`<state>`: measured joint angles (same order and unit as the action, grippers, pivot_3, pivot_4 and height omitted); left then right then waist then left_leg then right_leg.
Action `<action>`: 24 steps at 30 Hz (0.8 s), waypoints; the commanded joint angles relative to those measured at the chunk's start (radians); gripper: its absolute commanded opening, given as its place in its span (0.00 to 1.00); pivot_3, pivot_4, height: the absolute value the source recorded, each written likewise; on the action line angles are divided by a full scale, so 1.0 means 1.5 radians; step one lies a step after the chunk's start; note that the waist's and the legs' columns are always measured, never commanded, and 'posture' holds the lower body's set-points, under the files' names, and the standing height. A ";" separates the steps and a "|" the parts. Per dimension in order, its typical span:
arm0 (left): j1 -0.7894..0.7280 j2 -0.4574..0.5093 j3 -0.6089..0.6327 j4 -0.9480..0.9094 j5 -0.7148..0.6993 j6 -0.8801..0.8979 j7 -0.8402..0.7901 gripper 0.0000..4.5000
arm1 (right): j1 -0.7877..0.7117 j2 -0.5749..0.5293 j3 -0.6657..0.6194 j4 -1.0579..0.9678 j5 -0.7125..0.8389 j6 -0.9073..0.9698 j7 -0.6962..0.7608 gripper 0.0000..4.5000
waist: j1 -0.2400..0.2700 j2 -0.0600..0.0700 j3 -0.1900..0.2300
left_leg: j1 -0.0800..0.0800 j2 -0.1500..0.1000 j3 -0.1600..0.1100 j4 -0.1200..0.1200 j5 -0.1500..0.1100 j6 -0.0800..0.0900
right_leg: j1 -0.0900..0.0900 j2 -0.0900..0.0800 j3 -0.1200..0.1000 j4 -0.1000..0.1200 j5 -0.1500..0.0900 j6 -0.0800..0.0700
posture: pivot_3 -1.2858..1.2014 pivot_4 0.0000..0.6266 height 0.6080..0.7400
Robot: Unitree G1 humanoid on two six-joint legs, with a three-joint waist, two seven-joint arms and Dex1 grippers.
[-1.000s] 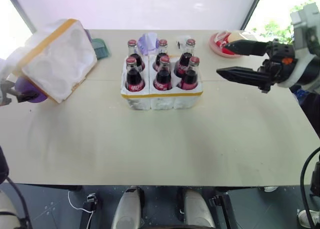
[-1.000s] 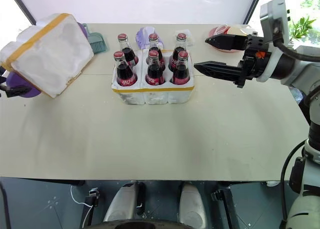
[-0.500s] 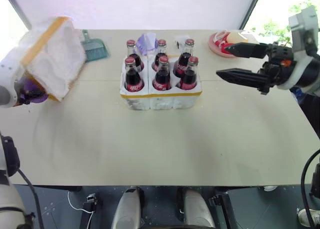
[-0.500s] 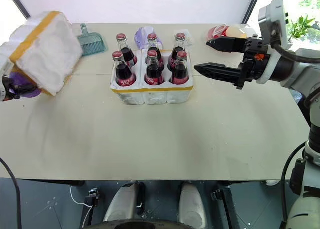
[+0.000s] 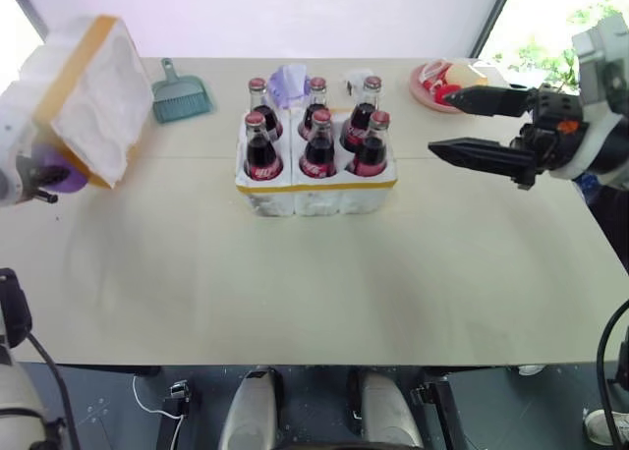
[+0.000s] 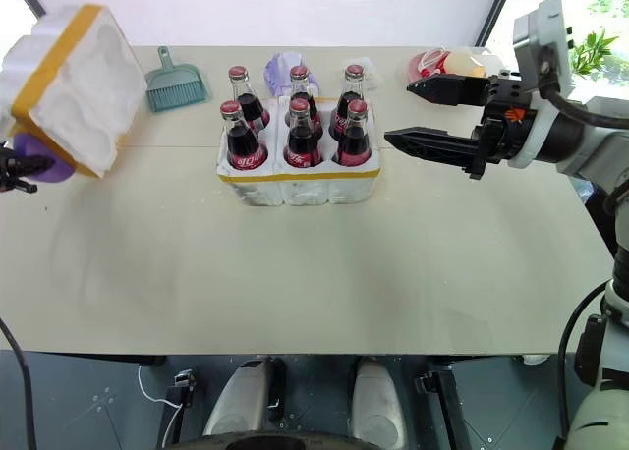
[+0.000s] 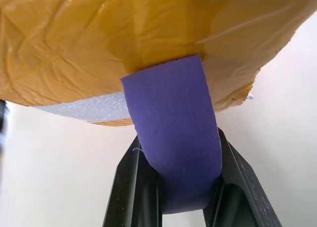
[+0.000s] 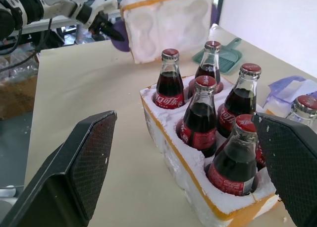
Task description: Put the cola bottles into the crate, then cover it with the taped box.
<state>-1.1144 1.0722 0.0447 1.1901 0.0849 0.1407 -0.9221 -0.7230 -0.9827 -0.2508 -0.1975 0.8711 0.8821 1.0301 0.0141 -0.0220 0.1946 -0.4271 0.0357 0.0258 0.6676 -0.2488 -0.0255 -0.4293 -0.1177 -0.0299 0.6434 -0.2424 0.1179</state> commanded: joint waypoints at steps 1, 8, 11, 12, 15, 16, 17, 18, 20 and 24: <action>-0.023 0.024 0.032 -0.116 -0.037 -0.077 -0.029 0.09 | -0.009 -0.027 -0.023 0.001 0.014 0.008 0.017 1.00 | 0.000 0.000 0.000 | 0.000 0.000 0.000 0.000 0.000 0.000 | 0.000 0.000 0.000 0.000 0.000 0.000 | 0.52 0.24 0.97; -0.009 -0.020 0.012 -0.360 -0.053 -0.223 -0.049 0.09 | 0.010 -0.040 -0.026 -0.003 -0.016 -0.015 0.016 1.00 | -0.002 0.000 0.000 | 0.000 0.000 0.000 0.000 0.000 0.000 | 0.000 0.000 0.000 0.000 0.000 0.000 | 0.52 0.24 0.97; -0.018 -0.051 -0.028 -0.404 -0.014 -0.273 -0.029 0.09 | 0.021 -0.039 -0.038 -0.012 -0.010 -0.010 0.005 1.00 | -0.002 0.000 0.000 | 0.000 0.000 0.000 0.000 0.000 0.000 | 0.000 0.000 0.000 0.000 0.000 0.000 | 0.52 0.24 0.97; -0.017 -0.058 -0.044 -0.413 0.009 -0.297 -0.017 0.09 | 0.026 -0.038 -0.043 -0.016 -0.008 -0.008 0.001 1.00 | -0.002 0.000 0.000 | 0.000 0.000 0.000 0.000 0.000 0.000 | 0.000 0.000 0.000 0.000 0.000 0.000 | 0.52 0.24 0.97; 0.006 -0.082 -0.100 -0.446 0.100 -0.378 0.043 0.09 | 0.048 -0.037 -0.063 -0.035 0.005 0.003 -0.015 1.00 | -0.002 0.000 0.000 | 0.000 0.000 0.000 0.000 0.000 0.000 | 0.000 0.000 0.000 0.000 0.000 0.000 | 0.52 0.24 0.97; 0.011 -0.088 -0.110 -0.451 0.121 -0.396 0.063 0.09 | 0.053 -0.036 -0.068 -0.040 0.007 0.005 -0.019 1.00 | -0.002 0.000 0.000 | 0.000 0.000 0.000 0.000 0.000 0.000 | 0.000 0.000 0.000 0.000 0.000 0.000 | 0.52 0.24 0.97; 0.020 -0.093 -0.126 -0.459 0.151 -0.413 0.085 0.09 | 0.060 -0.036 -0.074 -0.046 0.010 0.009 -0.023 1.00 | -0.001 0.000 0.000 | 0.000 0.000 0.000 0.000 0.000 0.000 | 0.000 0.000 0.000 0.000 0.000 0.000 | 0.52 0.24 0.97; 0.026 -0.095 -0.135 -0.462 0.171 -0.424 0.100 0.09 | 0.065 -0.037 -0.078 -0.051 0.012 0.011 -0.027 1.00 | -0.002 0.000 0.000 | 0.000 0.000 0.000 0.000 0.000 0.000 | 0.000 0.000 0.000 0.000 0.000 0.000 | 0.52 0.24 0.97; 0.041 -0.090 -0.167 -0.475 0.253 -0.485 0.166 0.09 | 0.072 -0.039 -0.088 -0.059 0.021 0.019 -0.037 1.00 | -0.002 0.000 0.000 | 0.000 0.000 0.000 0.000 0.000 0.000 | 0.000 0.000 0.000 0.000 0.000 0.000 | 0.52 0.24 0.97; 0.052 -0.094 -0.175 -0.477 0.306 -0.530 0.247 0.09 | 0.080 -0.042 -0.099 -0.067 0.032 0.028 -0.050 1.00 | -0.001 0.000 0.000 | 0.000 0.000 0.000 0.000 0.000 0.000 | 0.000 0.000 0.000 0.000 0.000 0.000 | 0.52 0.24 0.97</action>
<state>-1.0219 0.9176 -0.2255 0.4983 0.5176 -0.6282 -0.6029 -0.5975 -1.0233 -0.3585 -0.2681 0.8931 0.9255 0.9629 0.0121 -0.0220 0.1944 -0.4264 0.0355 0.0260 0.6676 -0.2487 -0.0254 -0.4292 -0.1177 -0.0293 0.6433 -0.2423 0.1179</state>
